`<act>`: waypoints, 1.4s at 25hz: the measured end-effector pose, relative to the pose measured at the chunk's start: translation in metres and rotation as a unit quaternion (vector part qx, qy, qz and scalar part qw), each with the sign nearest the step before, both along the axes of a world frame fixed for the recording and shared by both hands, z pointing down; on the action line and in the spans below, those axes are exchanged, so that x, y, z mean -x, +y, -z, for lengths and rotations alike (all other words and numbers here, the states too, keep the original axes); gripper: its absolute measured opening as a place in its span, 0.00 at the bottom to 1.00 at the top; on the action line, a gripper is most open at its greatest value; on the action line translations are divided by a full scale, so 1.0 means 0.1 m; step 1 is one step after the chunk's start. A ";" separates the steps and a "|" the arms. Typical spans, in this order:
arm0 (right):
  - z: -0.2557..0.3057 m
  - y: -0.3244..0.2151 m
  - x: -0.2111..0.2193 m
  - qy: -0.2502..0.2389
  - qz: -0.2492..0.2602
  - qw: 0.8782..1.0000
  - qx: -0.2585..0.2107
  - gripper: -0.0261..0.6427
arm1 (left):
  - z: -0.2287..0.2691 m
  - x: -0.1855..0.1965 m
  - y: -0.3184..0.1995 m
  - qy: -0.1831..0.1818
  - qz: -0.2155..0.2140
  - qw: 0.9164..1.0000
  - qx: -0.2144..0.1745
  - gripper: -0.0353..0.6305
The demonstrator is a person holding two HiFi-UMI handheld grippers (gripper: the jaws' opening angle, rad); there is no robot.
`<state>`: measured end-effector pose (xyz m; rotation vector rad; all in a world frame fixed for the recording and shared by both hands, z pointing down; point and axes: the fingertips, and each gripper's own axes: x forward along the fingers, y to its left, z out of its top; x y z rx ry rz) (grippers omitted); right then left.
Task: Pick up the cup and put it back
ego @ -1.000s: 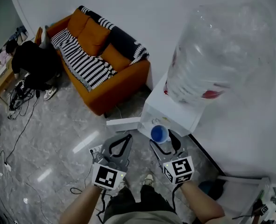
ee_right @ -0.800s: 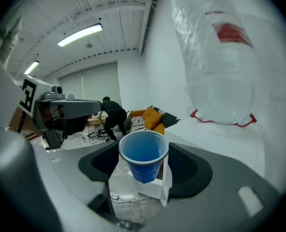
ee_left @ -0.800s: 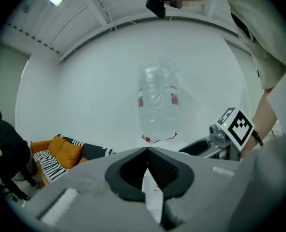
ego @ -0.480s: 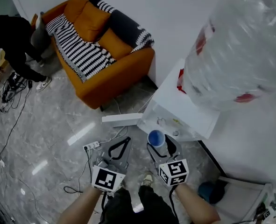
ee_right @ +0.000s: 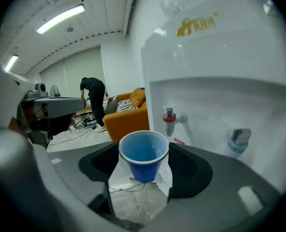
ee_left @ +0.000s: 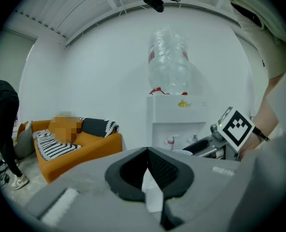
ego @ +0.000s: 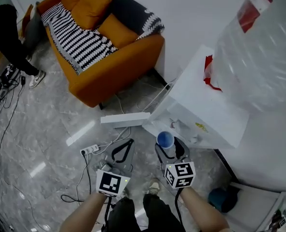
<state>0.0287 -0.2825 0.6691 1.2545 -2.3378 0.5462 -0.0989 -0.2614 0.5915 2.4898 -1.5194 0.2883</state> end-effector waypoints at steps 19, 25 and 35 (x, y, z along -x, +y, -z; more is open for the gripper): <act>-1.24 -0.64 -0.21 0.044 -0.072 0.995 -0.051 0.53 | -0.83 0.06 -0.20 0.003 0.015 1.000 -0.006 0.06; -1.32 -0.64 -0.22 0.045 -0.088 0.994 -0.049 0.53 | -0.91 0.09 -0.16 0.014 0.015 1.000 0.016 0.06; -1.10 -0.42 -0.26 0.061 -0.084 0.994 -0.014 0.57 | -0.69 0.08 -0.12 0.001 0.003 1.000 0.021 0.06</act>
